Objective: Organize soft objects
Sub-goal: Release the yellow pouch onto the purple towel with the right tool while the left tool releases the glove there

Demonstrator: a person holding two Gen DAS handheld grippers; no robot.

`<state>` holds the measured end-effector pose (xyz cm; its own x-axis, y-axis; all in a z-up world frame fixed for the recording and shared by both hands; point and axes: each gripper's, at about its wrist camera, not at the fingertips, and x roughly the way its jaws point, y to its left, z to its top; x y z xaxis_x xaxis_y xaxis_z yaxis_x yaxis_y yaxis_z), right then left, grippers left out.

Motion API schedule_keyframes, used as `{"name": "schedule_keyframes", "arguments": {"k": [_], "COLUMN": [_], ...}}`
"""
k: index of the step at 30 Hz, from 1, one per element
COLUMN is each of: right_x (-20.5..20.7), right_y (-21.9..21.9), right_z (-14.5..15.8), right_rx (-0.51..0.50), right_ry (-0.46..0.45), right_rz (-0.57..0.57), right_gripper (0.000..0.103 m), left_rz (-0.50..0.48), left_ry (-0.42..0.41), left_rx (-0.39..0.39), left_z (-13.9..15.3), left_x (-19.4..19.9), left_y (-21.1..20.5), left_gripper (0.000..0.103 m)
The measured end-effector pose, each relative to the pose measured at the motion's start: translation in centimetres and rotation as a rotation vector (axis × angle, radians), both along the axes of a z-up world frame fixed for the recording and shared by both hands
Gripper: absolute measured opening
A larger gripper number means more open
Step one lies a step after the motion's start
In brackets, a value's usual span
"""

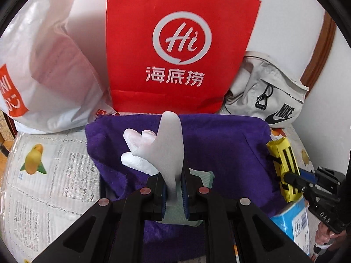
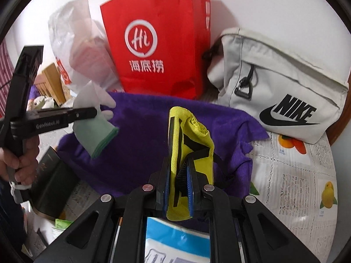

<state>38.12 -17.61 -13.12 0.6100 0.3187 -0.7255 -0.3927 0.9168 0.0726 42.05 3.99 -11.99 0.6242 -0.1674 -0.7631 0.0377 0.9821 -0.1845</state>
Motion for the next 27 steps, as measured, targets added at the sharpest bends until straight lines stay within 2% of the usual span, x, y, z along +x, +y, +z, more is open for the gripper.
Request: {"name": "schedule_keyframes", "arguments": {"k": [6, 9, 16, 18, 19, 22, 23, 27], "right_x": [0.9, 1.3, 2.1, 2.2, 2.2, 1.7, 1.4, 0.0], "right_y": [-0.1, -0.1, 0.2, 0.4, 0.4, 0.5, 0.4, 0.1], "right_z": [-0.8, -1.0, -1.6, -1.7, -1.6, -1.1, -0.8, 0.3], "right_rx": [-0.027, -0.033, -0.023, -0.023, -0.022, -0.012, -0.012, -0.001], "right_ry": [0.017, 0.025, 0.060, 0.061, 0.061, 0.040, 0.027, 0.011], "right_rz": [0.008, 0.015, 0.017, 0.021, 0.022, 0.027, 0.020, 0.009], "right_gripper": [0.014, 0.015, 0.019, 0.025, 0.034, 0.055, 0.056, 0.061], "left_rz": [-0.019, -0.019, -0.001, 0.009, 0.018, 0.029, 0.033, 0.045], "left_ry": [0.051, 0.072, 0.096, 0.105, 0.104, 0.089, 0.090, 0.084], "left_rx": [-0.018, -0.054, -0.043, -0.038, -0.031, -0.004, 0.002, 0.022], "left_z": [-1.4, -1.9, -2.2, -2.3, -2.3, -1.9, -1.8, -0.9], "left_x": [1.6, 2.1, 2.5, 2.7, 2.8, 2.6, 2.5, 1.3], "left_y": [-0.6, -0.3, -0.2, -0.2, -0.2, 0.1, 0.1, 0.6], "left_gripper": [0.011, 0.011, 0.013, 0.036, 0.040, 0.046, 0.050, 0.057]}}
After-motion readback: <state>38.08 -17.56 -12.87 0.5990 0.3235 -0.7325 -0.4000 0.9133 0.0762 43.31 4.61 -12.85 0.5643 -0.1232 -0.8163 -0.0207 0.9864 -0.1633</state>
